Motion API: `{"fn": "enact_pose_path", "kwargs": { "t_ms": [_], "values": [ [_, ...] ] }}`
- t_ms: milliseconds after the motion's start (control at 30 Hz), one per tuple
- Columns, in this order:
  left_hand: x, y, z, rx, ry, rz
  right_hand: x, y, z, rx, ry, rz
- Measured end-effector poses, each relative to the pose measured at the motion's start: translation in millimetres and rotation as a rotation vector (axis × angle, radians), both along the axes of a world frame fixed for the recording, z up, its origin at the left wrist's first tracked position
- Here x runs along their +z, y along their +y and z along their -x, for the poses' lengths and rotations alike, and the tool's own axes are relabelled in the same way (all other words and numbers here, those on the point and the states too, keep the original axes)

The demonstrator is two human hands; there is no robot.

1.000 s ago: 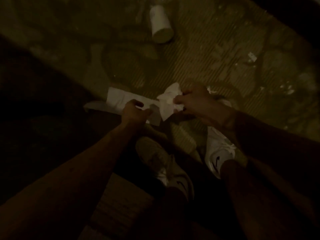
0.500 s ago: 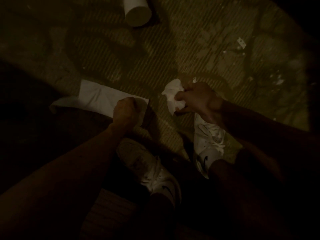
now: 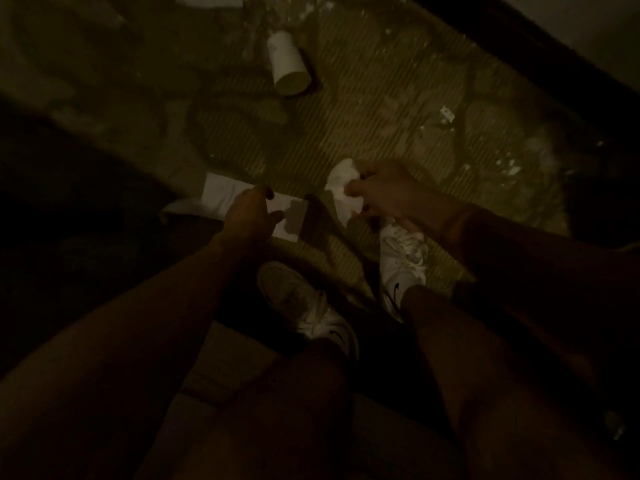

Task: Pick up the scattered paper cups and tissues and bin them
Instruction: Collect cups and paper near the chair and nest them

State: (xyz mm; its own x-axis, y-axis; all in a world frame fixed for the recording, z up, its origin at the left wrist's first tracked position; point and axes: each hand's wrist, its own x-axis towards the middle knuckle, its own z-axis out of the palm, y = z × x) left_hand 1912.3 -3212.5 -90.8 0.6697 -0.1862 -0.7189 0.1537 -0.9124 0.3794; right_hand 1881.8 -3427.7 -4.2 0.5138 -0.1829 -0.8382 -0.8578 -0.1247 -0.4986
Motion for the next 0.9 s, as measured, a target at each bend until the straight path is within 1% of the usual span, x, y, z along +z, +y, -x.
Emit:
{"fn": "enact_pose_path", "kwargs": {
  "t_ms": [100,200,267,367,433,500,600,633,667,700,767,800,867,900],
  "values": [
    [-38,0,1,-0.070,-0.056,-0.003,-37,7,-3,0.038,0.018,0.006],
    [-75,-1,7,-0.155,-0.019,-0.031,-69,7,-1,0.071,0.063,-0.021],
    [-92,-2,13,-0.213,-0.054,-0.065,-84,7,-1,0.066,0.114,-0.021],
    [-102,2,13,-0.381,-0.167,-0.113,-98,6,-1,0.024,0.168,-0.052],
    [-103,7,11,-0.478,-0.204,-0.087,-101,5,-1,0.013,0.180,-0.074],
    [-103,7,10,-0.501,-0.222,-0.077,-102,4,-1,0.021,0.178,-0.068],
    [-94,2,9,-0.492,-0.191,-0.147,-98,6,0,0.059,0.179,-0.045],
    [-89,-1,9,-0.453,-0.180,-0.159,-95,6,-1,0.063,0.180,-0.046],
    [-80,-6,10,-0.367,-0.159,-0.122,-90,6,-1,0.054,0.177,-0.053],
    [-70,-11,11,-0.227,-0.119,-0.031,-83,5,0,0.027,0.169,-0.072],
    [-40,-22,7,0.142,-0.018,0.231,-66,4,-4,-0.014,0.150,-0.103],
    [-22,-29,3,0.312,0.079,0.338,-57,4,-6,-0.006,0.133,-0.109],
    [10,-41,-9,0.626,0.344,0.493,-38,5,-15,0.018,0.088,-0.122],
    [25,-46,-14,0.747,0.450,0.559,-29,6,-21,0.036,0.057,-0.123]
  ]
}}
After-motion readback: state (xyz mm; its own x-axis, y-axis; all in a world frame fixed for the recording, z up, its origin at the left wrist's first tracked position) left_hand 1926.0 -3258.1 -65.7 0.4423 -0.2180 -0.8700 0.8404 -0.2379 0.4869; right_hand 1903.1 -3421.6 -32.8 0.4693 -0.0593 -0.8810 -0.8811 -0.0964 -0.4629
